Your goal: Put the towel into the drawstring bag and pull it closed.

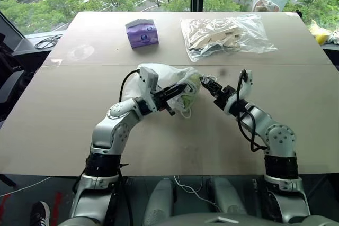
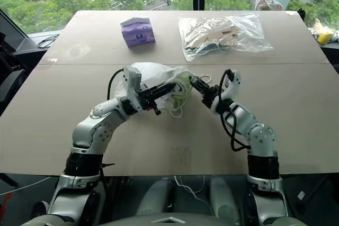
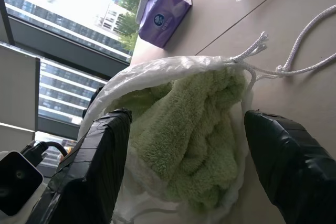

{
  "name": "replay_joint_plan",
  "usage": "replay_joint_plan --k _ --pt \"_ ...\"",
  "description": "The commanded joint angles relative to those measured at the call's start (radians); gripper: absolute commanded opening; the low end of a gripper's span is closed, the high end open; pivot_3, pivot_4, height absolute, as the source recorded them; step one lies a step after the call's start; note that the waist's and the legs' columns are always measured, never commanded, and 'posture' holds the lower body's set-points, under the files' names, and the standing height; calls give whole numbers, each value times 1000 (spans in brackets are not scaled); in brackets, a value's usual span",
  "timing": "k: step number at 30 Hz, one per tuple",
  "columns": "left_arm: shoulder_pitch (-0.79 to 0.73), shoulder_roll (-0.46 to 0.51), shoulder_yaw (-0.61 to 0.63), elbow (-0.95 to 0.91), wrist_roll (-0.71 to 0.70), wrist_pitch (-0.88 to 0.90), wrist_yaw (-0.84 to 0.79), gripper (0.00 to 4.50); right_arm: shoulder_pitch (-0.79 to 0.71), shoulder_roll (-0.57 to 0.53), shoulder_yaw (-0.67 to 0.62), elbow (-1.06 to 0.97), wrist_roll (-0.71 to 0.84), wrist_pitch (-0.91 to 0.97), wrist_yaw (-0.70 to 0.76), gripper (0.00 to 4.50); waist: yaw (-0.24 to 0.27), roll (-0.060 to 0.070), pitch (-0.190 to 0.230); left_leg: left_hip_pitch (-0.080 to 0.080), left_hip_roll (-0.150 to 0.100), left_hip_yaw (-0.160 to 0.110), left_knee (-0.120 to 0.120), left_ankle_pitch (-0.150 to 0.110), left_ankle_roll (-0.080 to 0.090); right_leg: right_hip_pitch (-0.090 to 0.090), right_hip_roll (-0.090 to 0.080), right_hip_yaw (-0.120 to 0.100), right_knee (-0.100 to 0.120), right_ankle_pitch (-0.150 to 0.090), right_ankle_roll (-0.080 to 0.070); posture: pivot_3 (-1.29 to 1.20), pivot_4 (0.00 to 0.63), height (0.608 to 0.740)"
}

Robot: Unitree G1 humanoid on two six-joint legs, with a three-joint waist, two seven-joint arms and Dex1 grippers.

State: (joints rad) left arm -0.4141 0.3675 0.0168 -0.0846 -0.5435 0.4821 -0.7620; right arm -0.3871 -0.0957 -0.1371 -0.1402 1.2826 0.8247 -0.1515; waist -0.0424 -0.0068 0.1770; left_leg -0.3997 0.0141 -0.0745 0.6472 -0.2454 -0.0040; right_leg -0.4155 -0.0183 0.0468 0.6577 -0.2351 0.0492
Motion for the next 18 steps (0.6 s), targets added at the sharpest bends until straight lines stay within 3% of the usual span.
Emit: replay_joint_plan --k 1,8,11,15,17,18 --pt "-17 0 16 -13 -11 -23 -19 0 6 9 2 -39 30 28 22 3673 -3 0 0 0 0 0 0 0 0 0 0 0 0 0 0 0 150 740" --pt "14 -3 1 -76 -53 20 -49 0 -1 111 -4 15 45 19 9 3673 -2 0 0 0 1 0 0 0 0 0 0 0 0 0 0 0 150 740" --pt "27 4 -1 -104 -84 58 -67 0 -8 137 -7 30 61 35 22 2864 -1 0 0 0 0 1 0 0 0 0 0 0 0 0 0 0 150 740" --pt "31 7 2 -144 -138 104 -92 0 -16 163 8 50 62 58 35 1276 0 0 0 0 0 0 0 0 0 0 0 0 0 0 0 0 150 740" --pt "26 7 -1 -150 -149 111 -102 0 -34 179 22 61 61 67 48 243 -1 0 0 0 0 0 0 0 0 0 0 0 0 0 0 0 150 740" --pt "23 6 -3 -151 -152 113 -105 0 -46 193 27 67 66 68 51 111 -3 0 0 0 0 0 0 0 0 0 0 0 0 0 0 0 150 740"
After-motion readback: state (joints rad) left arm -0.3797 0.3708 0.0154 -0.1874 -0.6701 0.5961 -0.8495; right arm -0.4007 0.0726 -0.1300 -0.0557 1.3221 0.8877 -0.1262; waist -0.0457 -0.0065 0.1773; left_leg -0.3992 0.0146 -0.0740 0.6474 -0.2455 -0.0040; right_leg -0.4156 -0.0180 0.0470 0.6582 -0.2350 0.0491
